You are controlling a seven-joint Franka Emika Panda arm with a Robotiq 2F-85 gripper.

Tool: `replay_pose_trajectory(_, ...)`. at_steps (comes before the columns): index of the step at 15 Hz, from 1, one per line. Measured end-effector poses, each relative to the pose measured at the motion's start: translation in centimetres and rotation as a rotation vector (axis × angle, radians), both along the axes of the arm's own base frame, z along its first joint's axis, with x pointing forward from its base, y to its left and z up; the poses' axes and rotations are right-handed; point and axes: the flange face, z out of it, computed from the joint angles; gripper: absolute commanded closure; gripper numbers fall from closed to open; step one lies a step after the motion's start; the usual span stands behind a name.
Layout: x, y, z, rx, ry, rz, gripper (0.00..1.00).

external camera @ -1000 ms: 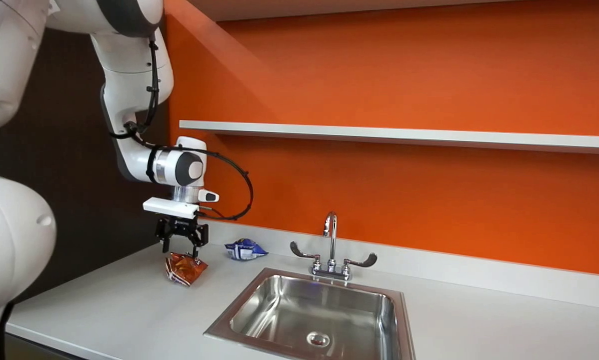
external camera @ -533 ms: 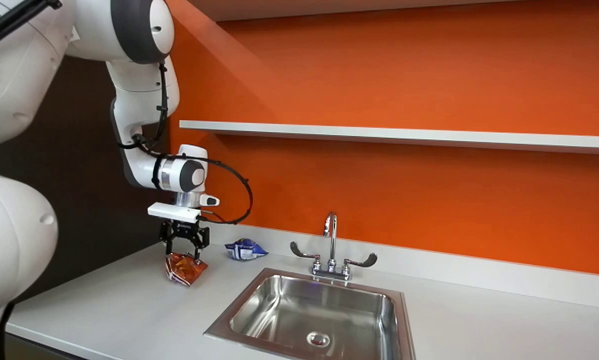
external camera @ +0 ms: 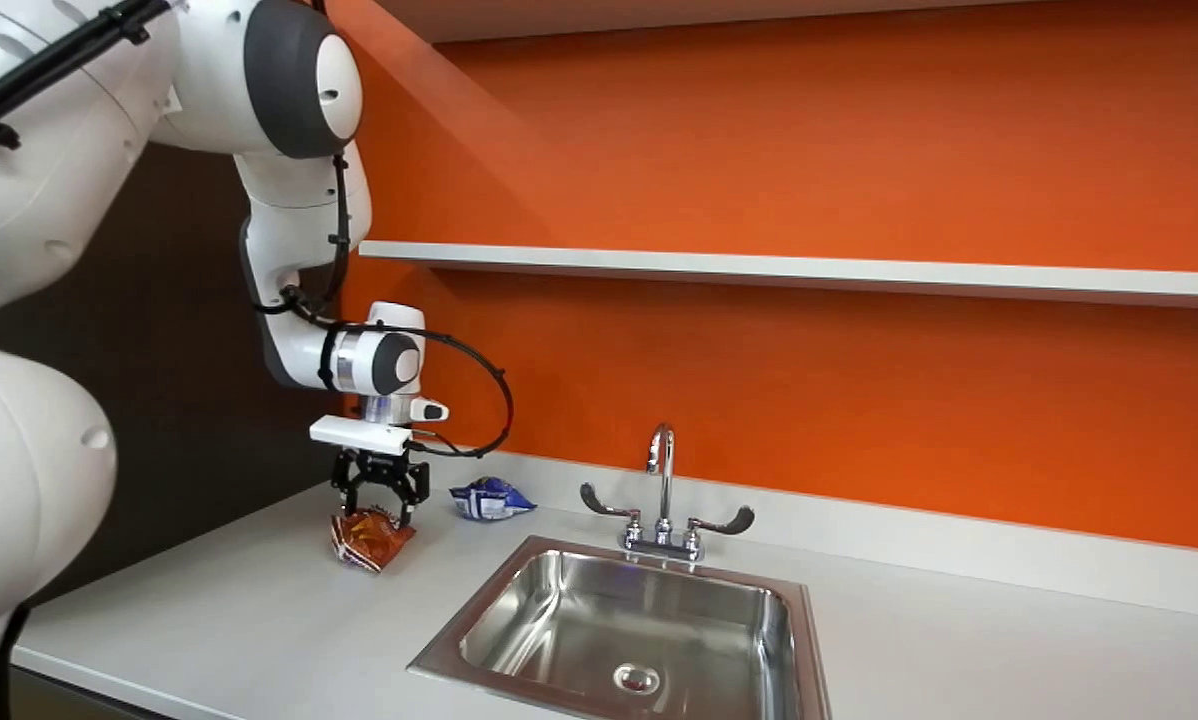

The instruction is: Put the red packet in the sink on the left.

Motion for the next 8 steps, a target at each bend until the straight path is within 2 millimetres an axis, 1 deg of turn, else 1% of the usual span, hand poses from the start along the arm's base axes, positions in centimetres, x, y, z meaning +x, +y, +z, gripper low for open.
replay_pose_trajectory(1,0.13,-0.02,-0.13,-0.001,0.0,-0.003,0.0)
replay_pose_trajectory(2,0.23,-0.03,-0.25,-0.001,0.0,-0.006,0.25)
replay_pose_trajectory(3,0.32,-0.02,-0.33,-0.001,0.0,-0.007,0.26)
replay_pose_trajectory(5,0.42,0.02,-0.41,-0.003,-0.001,-0.008,0.42)
replay_pose_trajectory(6,0.46,0.02,-0.44,-0.004,-0.001,-0.007,0.51)
replay_pose_trajectory(8,0.49,0.04,-0.47,-0.007,-0.002,-0.006,0.66)
